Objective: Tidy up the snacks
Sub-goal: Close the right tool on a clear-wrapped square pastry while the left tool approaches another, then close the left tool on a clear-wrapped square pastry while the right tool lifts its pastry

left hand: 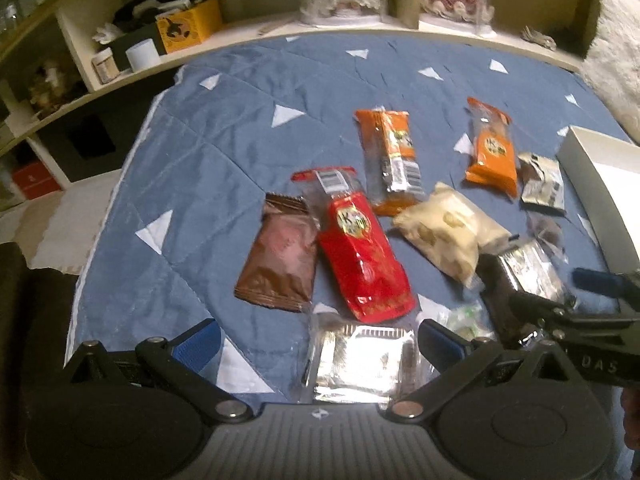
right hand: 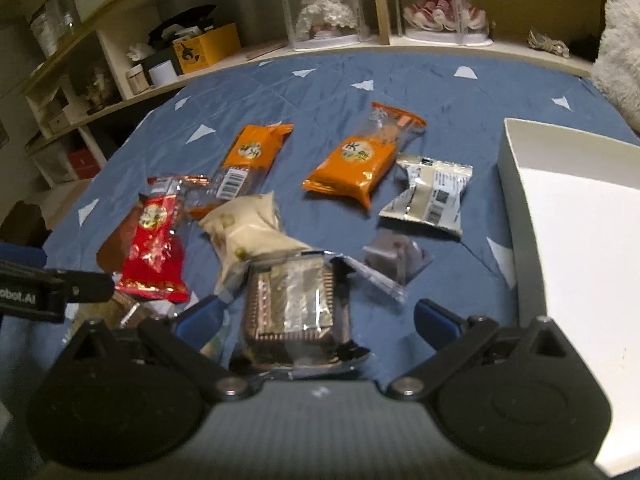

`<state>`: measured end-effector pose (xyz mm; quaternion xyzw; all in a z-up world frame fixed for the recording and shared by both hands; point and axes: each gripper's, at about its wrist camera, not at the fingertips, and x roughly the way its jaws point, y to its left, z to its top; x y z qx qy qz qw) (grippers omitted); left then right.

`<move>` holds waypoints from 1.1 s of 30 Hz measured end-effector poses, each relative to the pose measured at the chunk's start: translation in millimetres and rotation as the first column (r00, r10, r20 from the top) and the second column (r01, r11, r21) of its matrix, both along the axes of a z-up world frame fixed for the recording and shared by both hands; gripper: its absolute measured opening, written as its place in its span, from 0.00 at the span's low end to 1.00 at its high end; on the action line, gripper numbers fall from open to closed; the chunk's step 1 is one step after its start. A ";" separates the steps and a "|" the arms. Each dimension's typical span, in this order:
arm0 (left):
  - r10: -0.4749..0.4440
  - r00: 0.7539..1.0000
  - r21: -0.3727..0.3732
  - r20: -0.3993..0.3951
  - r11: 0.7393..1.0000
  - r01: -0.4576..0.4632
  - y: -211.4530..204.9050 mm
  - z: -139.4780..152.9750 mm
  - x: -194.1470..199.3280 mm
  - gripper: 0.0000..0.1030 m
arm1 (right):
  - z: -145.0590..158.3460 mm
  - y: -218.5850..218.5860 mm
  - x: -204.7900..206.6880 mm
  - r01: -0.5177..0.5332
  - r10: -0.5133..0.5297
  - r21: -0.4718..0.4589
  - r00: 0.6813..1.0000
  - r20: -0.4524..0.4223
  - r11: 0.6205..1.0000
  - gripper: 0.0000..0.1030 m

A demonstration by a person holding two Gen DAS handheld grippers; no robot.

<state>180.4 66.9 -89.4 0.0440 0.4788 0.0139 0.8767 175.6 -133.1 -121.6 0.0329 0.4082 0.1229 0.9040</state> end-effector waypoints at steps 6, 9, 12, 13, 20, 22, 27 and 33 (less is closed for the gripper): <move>-0.019 0.999 -0.017 -0.049 1.000 0.019 1.1 -6.1 1.0 1.00 | -2.2 -3.8 -4.2 -0.024 0.027 0.071 0.999 -0.039 0.997 0.71; -0.045 0.996 -0.003 -0.079 0.999 0.045 -3.2 -10.9 -0.4 1.00 | 3.0 -2.0 -9.0 -0.048 0.050 0.049 0.998 -0.047 0.998 0.62; -0.066 0.994 0.001 -0.086 0.998 0.067 -6.9 -12.5 -2.0 1.00 | 5.1 -1.7 -12.6 -0.060 0.062 0.039 0.996 -0.065 0.997 0.60; -0.074 0.994 0.000 -0.086 0.997 0.074 -8.2 -12.6 -2.5 1.00 | 6.8 -2.6 -15.3 -0.067 0.069 0.033 0.995 -0.071 0.997 0.60; -0.105 0.989 0.005 -0.103 0.994 0.106 -14.6 -16.6 -1.0 0.95 | 14.6 -15.7 -38.0 -0.098 0.101 0.026 0.982 -0.160 0.995 0.59; -0.108 0.988 0.000 -0.112 0.994 0.109 -14.7 -18.4 0.5 0.94 | 15.8 -19.3 -46.1 -0.119 0.120 0.017 0.976 -0.184 0.993 0.60; -0.110 0.986 -0.011 -0.124 0.994 0.109 -16.3 -21.7 3.2 0.94 | 21.7 -24.5 -60.8 -0.121 0.123 0.022 0.965 -0.232 0.992 0.62; -0.088 0.983 -0.018 -0.159 0.996 0.087 -21.1 -31.2 8.0 0.88 | 22.1 -15.5 -60.7 -0.075 0.078 0.022 0.967 -0.241 0.997 0.76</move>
